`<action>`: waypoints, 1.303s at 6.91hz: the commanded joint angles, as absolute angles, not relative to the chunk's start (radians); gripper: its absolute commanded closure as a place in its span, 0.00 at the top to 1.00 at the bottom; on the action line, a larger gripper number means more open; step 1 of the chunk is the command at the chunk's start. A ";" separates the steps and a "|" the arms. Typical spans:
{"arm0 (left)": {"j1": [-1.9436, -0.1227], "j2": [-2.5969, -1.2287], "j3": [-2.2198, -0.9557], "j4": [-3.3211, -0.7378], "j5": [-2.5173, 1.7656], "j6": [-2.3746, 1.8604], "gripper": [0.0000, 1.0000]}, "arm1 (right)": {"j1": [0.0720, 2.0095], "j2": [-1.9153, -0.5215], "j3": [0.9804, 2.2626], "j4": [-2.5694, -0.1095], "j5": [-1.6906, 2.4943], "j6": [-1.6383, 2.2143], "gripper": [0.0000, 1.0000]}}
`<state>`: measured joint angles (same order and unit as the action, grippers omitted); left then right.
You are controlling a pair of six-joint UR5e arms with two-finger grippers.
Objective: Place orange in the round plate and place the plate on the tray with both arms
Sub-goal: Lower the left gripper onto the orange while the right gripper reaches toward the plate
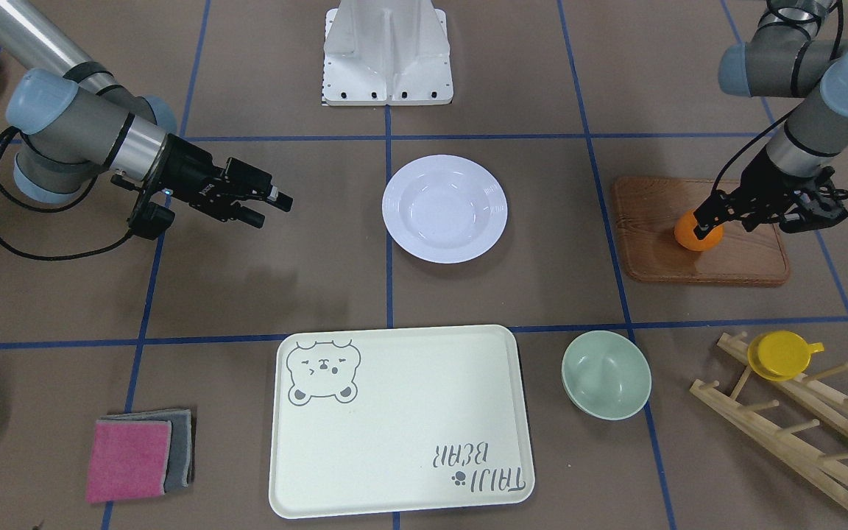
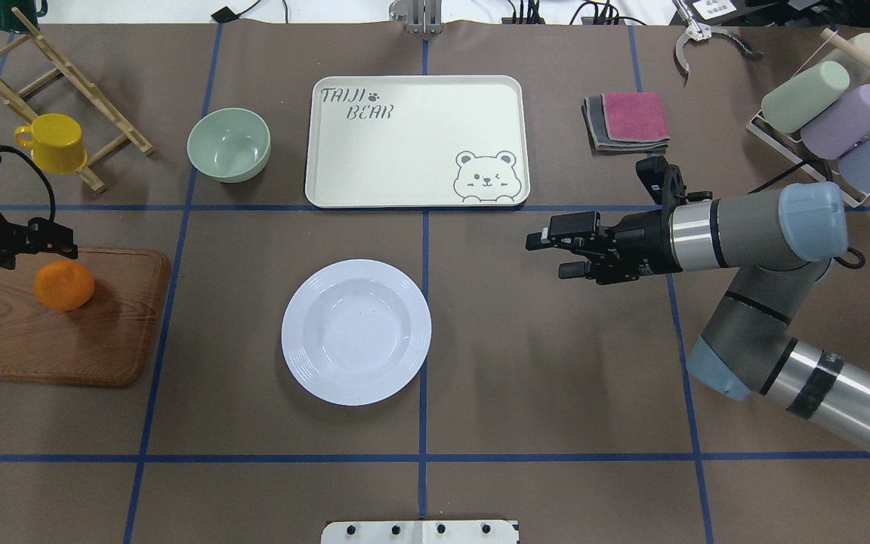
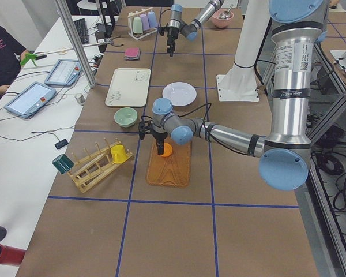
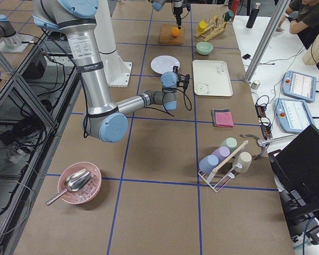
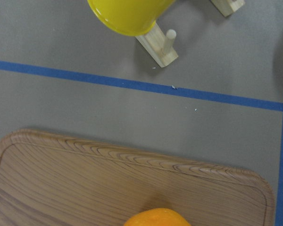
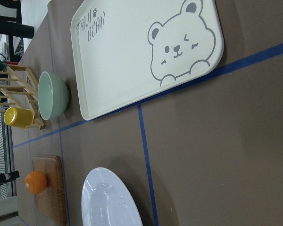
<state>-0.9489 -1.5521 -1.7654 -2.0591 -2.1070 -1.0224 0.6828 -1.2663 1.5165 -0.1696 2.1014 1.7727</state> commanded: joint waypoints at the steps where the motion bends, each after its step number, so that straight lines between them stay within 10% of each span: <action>1: -0.919 -1.548 -1.763 -2.060 -2.083 -1.034 0.98 | 0.661 -1.267 1.517 -0.167 2.086 1.775 1.00; 6: -0.864 -1.559 -1.733 -2.065 -2.057 -1.083 0.94 | 0.644 -1.266 1.520 -0.167 2.059 1.775 1.00; 9: -0.862 -1.578 -1.775 -2.045 -2.071 -1.092 0.71 | 0.582 -1.220 1.517 -0.169 1.961 1.792 0.98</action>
<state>-0.8616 -1.5653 -1.7480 -2.0586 -2.0626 -1.0901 0.6130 -1.2470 1.5196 -0.1675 2.0117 1.7795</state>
